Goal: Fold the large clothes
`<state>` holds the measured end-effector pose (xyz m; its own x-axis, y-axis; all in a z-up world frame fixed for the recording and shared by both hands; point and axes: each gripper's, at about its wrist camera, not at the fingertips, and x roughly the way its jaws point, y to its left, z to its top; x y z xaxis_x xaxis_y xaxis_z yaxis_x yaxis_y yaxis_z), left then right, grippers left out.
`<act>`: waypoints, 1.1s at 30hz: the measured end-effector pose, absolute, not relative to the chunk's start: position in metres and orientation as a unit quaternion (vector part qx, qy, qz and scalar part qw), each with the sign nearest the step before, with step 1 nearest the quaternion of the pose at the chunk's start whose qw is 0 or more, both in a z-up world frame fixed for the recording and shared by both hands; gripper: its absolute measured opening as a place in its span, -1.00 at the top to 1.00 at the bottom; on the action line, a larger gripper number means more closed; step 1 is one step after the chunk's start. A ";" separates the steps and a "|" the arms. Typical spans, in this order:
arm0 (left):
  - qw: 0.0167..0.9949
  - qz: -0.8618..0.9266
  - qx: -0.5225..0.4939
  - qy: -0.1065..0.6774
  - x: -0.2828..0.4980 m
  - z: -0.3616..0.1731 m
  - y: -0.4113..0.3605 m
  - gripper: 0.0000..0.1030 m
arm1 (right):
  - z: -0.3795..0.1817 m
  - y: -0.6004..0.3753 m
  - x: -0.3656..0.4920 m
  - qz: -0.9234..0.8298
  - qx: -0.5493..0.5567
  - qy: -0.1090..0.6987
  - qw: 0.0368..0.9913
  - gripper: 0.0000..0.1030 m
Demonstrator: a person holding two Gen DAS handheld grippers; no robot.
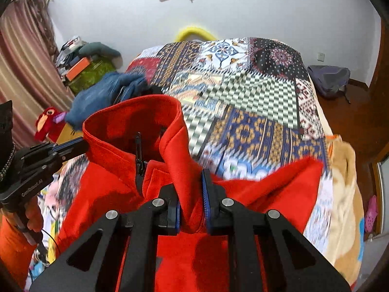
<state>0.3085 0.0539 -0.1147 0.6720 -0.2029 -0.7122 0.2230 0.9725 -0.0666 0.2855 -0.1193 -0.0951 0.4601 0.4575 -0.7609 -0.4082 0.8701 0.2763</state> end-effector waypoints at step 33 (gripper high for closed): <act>0.901 -0.083 -0.010 0.426 0.281 -0.152 0.062 -0.33 | -0.099 -0.155 0.228 0.206 0.015 0.452 0.868 -0.08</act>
